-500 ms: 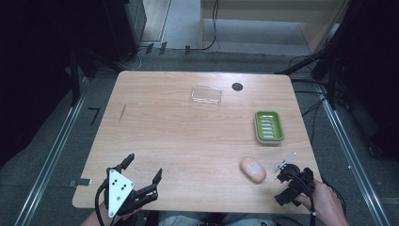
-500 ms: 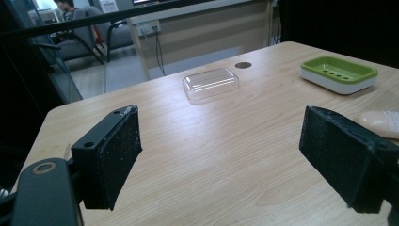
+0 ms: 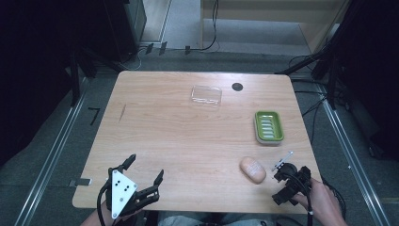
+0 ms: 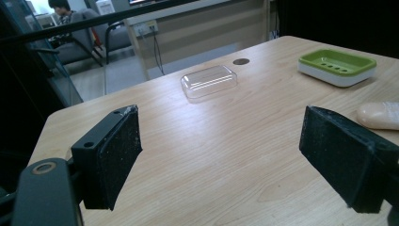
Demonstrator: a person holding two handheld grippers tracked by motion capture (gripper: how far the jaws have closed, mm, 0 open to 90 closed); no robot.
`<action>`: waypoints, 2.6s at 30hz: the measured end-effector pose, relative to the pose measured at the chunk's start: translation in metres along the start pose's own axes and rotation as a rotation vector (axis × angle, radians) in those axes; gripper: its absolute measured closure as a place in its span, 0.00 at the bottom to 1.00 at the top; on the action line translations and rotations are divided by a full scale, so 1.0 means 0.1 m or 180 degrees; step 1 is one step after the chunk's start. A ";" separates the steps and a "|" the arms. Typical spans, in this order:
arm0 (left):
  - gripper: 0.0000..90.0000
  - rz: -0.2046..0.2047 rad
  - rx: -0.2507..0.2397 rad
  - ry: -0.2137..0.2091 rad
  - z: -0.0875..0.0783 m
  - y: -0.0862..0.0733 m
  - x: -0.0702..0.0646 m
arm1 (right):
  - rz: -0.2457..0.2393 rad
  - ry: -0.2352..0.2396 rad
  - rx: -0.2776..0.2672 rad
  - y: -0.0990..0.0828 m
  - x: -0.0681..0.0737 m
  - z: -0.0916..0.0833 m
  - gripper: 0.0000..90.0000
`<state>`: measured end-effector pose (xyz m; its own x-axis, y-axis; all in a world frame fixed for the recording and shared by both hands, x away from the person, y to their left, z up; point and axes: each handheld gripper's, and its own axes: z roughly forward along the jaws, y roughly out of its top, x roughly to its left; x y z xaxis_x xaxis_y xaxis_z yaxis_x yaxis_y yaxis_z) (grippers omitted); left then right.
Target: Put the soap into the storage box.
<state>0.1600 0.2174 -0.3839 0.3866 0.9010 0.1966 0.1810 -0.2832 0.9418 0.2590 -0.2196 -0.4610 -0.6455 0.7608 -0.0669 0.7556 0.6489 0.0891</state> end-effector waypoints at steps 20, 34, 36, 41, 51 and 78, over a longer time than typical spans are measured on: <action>0.15 0.0052 0.0021 -0.0010 0.01 0.00 -0.02 | -0.0105 -0.0051 -0.0005 0.25 0.10 -0.10 0.00; 0.15 0.0071 0.0024 0.0001 0.01 0.00 -0.02 | -0.0220 -0.0093 -0.0157 0.48 0.20 -0.19 0.00; 0.15 0.0073 0.0027 -0.0001 0.01 0.00 -0.02 | -0.0207 -0.0082 -0.0162 0.51 0.20 -0.19 0.00; 0.15 0.0076 0.0025 -0.0003 0.01 0.00 -0.03 | -0.0209 -0.0055 -0.0160 0.59 0.20 -0.18 0.00; 0.15 0.0078 0.0023 -0.0006 0.01 0.00 -0.02 | -0.0132 -0.0029 -0.0093 0.72 0.18 -0.12 0.00; 0.15 0.0094 0.0028 -0.0001 0.01 0.00 -0.03 | -0.0149 0.0117 -0.0039 1.02 0.18 0.03 0.00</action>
<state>0.1600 0.2143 -0.3847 0.3922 0.8921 0.2243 0.1772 -0.3126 0.9332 0.3248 -0.1398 -0.4557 -0.6838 0.7288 -0.0346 0.7233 0.6834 0.0989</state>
